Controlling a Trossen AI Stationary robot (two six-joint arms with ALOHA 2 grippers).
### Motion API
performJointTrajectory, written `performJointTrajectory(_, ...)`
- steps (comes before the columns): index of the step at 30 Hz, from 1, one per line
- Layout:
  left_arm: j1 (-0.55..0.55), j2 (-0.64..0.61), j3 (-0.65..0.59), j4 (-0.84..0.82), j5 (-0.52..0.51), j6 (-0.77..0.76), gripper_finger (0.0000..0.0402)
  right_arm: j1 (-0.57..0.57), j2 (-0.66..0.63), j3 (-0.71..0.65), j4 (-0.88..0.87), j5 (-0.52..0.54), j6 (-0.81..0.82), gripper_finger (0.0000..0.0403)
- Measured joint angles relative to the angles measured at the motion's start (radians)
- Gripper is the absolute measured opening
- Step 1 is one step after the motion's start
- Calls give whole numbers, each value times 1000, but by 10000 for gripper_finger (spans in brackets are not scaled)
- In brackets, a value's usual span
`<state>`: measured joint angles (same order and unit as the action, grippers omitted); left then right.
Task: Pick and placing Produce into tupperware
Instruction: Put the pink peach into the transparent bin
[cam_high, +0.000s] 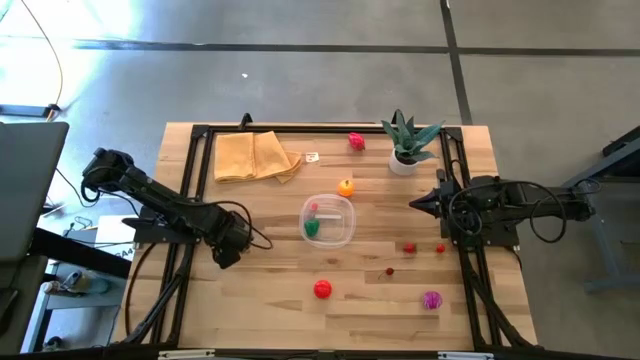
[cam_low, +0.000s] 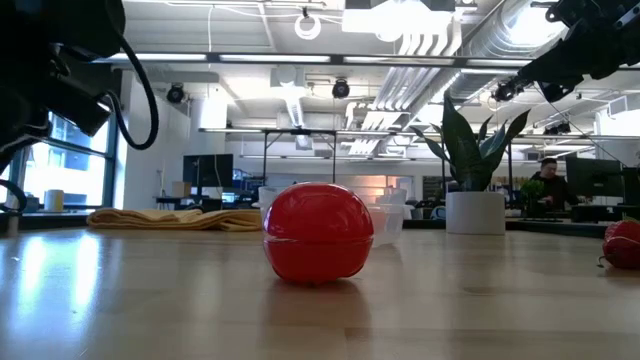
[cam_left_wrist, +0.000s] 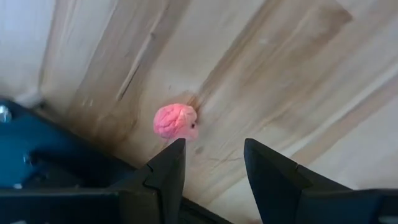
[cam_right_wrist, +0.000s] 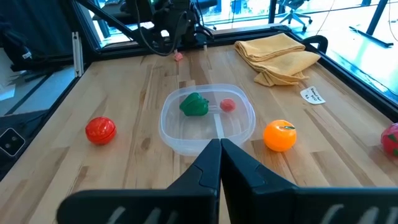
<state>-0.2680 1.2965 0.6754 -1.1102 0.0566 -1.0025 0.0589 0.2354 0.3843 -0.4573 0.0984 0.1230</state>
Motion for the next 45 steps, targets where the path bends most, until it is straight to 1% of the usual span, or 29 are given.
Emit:
performJointTrajectory(10,-1,16,0,45,-5,-306,152,0,0,0,-5,0,0,0)
performJointTrajectory(13,-1,16,0,67,-58,-404,152,0,0,0,-5,0,0,0)
performJointTrajectory(18,-1,16,0,48,-159,-486,152,0,0,0,-5,0,0,0)
performJointTrajectory(20,-1,16,-3,17,-172,-561,152,0,0,0,-6,0,0,0)
performJointTrajectory(22,-1,16,-19,26,-170,-617,152,0,0,0,-6,0,0,0)
performJointTrajectory(24,-1,16,-42,52,-169,-635,152,0,0,0,-6,0,0,0)
performJointTrajectory(29,-1,16,-88,108,-125,-682,152,0,0,0,-6,0,0,0)
performJointTrajectory(36,0,15,-89,82,-108,-711,152,0,0,0,-6,0,0,0)
performJointTrajectory(41,-1,15,-87,87,-37,-704,152,0,0,0,-6,0,0,0)
performJointTrajectory(45,-1,15,-66,43,-6,-680,152,0,0,0,-6,0,0,0)
